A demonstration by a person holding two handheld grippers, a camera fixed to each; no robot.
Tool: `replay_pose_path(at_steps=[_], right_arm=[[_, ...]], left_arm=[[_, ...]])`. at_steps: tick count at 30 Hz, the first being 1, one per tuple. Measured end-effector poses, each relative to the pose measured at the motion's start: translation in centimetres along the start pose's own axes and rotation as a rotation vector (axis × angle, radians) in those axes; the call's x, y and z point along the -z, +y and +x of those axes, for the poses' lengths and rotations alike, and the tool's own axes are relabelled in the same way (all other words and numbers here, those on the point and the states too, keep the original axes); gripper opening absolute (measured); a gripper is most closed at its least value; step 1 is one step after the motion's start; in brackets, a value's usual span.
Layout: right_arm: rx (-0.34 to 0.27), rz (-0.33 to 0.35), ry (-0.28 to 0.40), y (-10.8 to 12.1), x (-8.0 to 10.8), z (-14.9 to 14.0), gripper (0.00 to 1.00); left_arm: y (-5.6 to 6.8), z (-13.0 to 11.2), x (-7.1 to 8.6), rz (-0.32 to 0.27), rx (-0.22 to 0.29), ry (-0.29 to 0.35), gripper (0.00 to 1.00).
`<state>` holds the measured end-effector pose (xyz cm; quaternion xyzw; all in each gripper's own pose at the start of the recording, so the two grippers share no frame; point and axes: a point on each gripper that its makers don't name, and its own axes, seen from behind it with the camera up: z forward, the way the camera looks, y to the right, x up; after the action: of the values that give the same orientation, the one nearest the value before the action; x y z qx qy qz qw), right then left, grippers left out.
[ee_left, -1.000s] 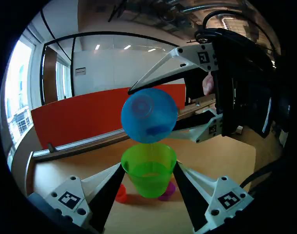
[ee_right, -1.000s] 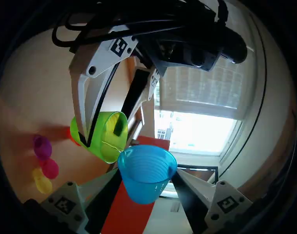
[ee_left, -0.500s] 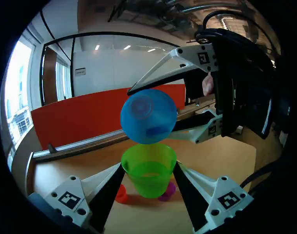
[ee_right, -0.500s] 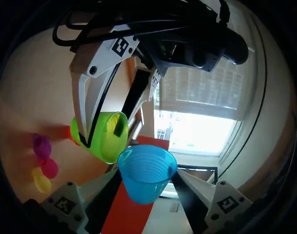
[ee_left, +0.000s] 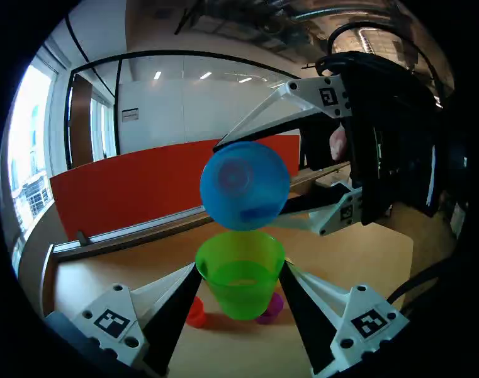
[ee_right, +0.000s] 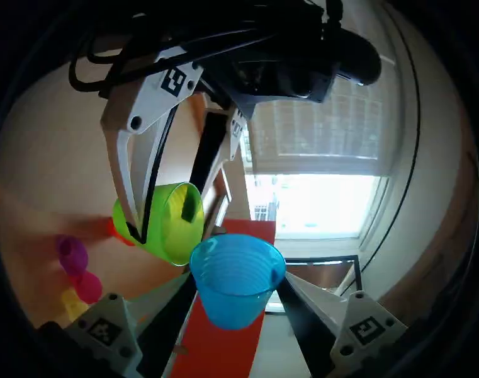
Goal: Pour water
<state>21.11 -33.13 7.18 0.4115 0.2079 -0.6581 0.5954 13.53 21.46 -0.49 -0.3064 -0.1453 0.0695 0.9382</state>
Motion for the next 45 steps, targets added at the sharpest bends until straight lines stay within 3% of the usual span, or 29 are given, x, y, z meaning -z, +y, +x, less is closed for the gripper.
replay_pose_path(at_steps=[13,18,27,45], right_arm=[[-0.354,-0.013,-0.002,-1.0,3.7,2.0,0.88],[-0.458,-0.007,0.002,-1.7,4.5,2.2,0.89],[-0.619,-0.037,-0.002,-1.8,5.0,1.4,0.89],[-1.058,-0.065,-0.041,-4.1,5.7,-1.2,0.89]], left_arm=[[0.0,-0.1,0.1,0.001,0.001,-0.005,0.85],[-0.1,-0.2,0.1,0.001,-0.001,-0.006,0.86],[-0.1,-0.4,-0.1,0.004,-0.006,-0.01,0.86],[-0.5,-0.7,0.0,0.016,-0.005,-0.019,0.86]])
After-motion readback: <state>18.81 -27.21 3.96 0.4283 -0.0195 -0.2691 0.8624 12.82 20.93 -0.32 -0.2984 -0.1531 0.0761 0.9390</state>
